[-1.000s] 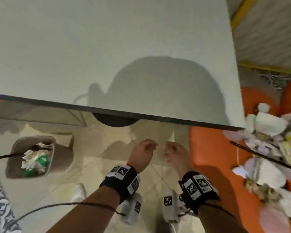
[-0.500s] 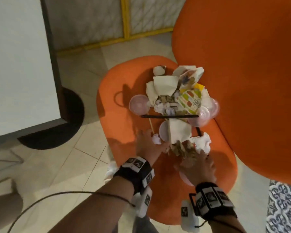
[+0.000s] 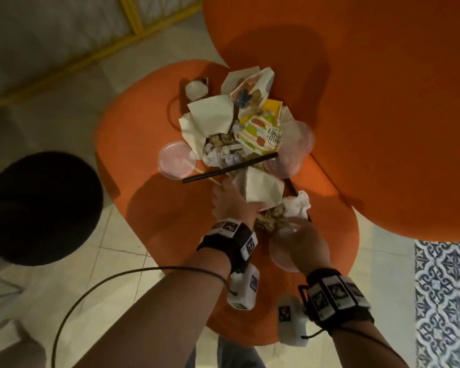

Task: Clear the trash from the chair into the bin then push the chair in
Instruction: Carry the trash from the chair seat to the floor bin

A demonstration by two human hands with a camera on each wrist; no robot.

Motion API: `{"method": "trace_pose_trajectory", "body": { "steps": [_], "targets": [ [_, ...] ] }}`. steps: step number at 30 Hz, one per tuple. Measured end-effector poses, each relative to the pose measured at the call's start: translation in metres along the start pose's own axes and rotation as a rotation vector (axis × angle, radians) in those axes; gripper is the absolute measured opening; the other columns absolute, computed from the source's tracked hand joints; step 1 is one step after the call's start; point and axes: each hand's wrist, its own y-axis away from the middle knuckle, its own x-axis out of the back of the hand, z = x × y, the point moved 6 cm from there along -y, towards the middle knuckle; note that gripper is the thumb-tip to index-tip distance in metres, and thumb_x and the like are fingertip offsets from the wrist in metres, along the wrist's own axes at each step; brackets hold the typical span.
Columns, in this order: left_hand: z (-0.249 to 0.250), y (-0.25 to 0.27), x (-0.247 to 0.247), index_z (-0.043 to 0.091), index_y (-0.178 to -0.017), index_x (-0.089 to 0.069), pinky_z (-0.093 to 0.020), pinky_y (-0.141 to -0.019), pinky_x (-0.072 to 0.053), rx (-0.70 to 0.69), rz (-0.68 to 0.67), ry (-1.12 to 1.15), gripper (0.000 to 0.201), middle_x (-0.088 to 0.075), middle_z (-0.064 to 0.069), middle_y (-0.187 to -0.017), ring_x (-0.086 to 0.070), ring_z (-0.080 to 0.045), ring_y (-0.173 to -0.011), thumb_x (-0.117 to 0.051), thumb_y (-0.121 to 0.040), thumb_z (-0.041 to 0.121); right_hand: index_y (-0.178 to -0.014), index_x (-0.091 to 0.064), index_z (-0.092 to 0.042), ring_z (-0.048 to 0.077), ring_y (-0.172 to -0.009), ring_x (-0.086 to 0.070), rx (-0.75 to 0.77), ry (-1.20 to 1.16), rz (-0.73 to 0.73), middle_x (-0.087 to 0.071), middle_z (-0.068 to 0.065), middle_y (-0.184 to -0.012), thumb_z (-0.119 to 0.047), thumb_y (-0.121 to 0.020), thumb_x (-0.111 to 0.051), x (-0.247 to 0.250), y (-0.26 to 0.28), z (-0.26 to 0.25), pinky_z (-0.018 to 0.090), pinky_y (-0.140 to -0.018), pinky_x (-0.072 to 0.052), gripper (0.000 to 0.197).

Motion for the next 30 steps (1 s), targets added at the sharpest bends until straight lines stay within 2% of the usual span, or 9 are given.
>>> {"method": "trace_pose_trajectory", "body": {
  "steps": [4, 7, 11, 14, 17, 20, 22, 25, 30],
  "targets": [
    [-0.004, -0.001, 0.003, 0.015, -0.136, -0.033, -0.038, -0.090, -0.048, 0.005, -0.074, 0.349, 0.091, -0.052, -0.008, -0.133, -0.053, -0.029, -0.118, -0.086, -0.063, 0.026, -0.123, -0.061, -0.022, 0.025, -0.108, -0.060, 0.045, 0.000, -0.072, -0.066, 0.006, -0.119, -0.024, -0.085, -0.067, 0.018, 0.004, -0.003, 0.032, -0.083, -0.046, 0.038],
    [-0.007, 0.001, 0.004, 0.009, -0.121, -0.050, -0.034, -0.075, -0.047, -0.053, -0.122, 0.374, 0.065, -0.059, -0.010, -0.120, -0.057, -0.029, -0.106, -0.083, -0.068, 0.024, -0.122, -0.060, -0.025, 0.022, -0.103, -0.060, 0.109, -0.050, -0.097, -0.066, 0.001, -0.109, -0.023, -0.082, -0.071, 0.030, 0.006, -0.007, 0.036, -0.083, -0.051, 0.041],
    [-0.014, 0.003, 0.010, 0.011, -0.094, -0.053, -0.019, -0.054, -0.035, -0.085, -0.144, 0.432, 0.034, -0.056, -0.001, -0.090, -0.053, -0.017, -0.083, -0.079, -0.073, 0.019, -0.137, -0.044, -0.024, 0.018, -0.099, -0.059, 0.211, -0.081, -0.041, -0.064, 0.002, -0.112, -0.027, -0.077, -0.077, 0.037, -0.002, -0.025, 0.022, -0.072, -0.045, 0.069],
    [-0.023, 0.003, 0.025, 0.015, -0.099, -0.054, -0.020, -0.056, -0.038, -0.077, -0.101, 0.457, 0.035, -0.059, 0.000, -0.098, -0.057, -0.018, -0.089, -0.078, -0.074, 0.021, -0.139, -0.043, -0.020, 0.027, -0.109, -0.059, 0.205, 0.062, 0.023, -0.062, 0.005, -0.121, -0.029, -0.078, -0.074, 0.025, -0.023, -0.036, 0.034, -0.084, -0.049, 0.069],
    [-0.030, 0.008, 0.044, 0.017, -0.108, -0.056, -0.023, -0.061, -0.044, -0.079, -0.086, 0.531, 0.038, -0.061, -0.001, -0.106, -0.059, -0.020, -0.096, -0.076, -0.076, 0.021, -0.123, -0.057, -0.018, 0.030, -0.114, -0.046, 0.241, 0.449, 0.156, -0.051, 0.009, -0.125, -0.042, -0.078, -0.068, 0.017, -0.035, -0.043, 0.038, -0.093, -0.041, 0.053],
    [-0.043, 0.014, 0.053, 0.021, -0.108, -0.054, -0.025, -0.066, -0.049, -0.097, -0.161, 0.538, 0.037, -0.060, 0.002, -0.106, -0.061, -0.017, -0.095, -0.075, -0.077, 0.022, -0.124, -0.056, -0.021, 0.032, -0.131, -0.029, 0.287, 0.502, 0.190, -0.035, 0.009, -0.141, -0.053, -0.072, -0.070, 0.016, -0.039, -0.045, 0.044, -0.104, -0.032, 0.063],
    [-0.051, 0.022, 0.043, 0.024, -0.105, -0.054, -0.024, -0.065, -0.049, -0.096, -0.290, 0.468, 0.035, -0.060, 0.004, -0.103, -0.061, -0.015, -0.093, -0.075, -0.077, 0.024, -0.123, -0.056, -0.024, 0.029, -0.137, -0.025, 0.350, 0.491, 0.111, -0.034, 0.006, -0.145, -0.054, -0.075, -0.064, 0.009, -0.041, -0.048, 0.044, -0.109, -0.030, 0.057],
    [-0.056, 0.030, 0.020, 0.025, -0.097, -0.054, -0.022, -0.066, -0.044, -0.141, -0.416, 0.325, 0.029, -0.059, 0.002, -0.100, -0.059, -0.017, -0.091, -0.075, -0.077, 0.029, -0.117, -0.059, -0.023, 0.027, -0.127, -0.039, 0.458, 0.465, 0.009, -0.051, 0.000, -0.130, -0.044, -0.081, -0.058, 0.001, -0.039, -0.054, 0.037, -0.102, -0.037, 0.041],
    [-0.064, 0.031, -0.006, 0.025, -0.096, -0.054, -0.046, -0.092, -0.044, -0.185, -0.260, 0.048, 0.046, -0.043, -0.004, -0.115, -0.047, -0.028, -0.108, -0.069, -0.066, 0.057, -0.130, -0.053, -0.027, 0.023, -0.119, -0.047, 0.492, 0.499, -0.158, -0.054, -0.003, -0.131, -0.029, -0.088, -0.057, 0.004, -0.032, -0.068, 0.032, -0.100, -0.038, 0.042]
  ]
}}
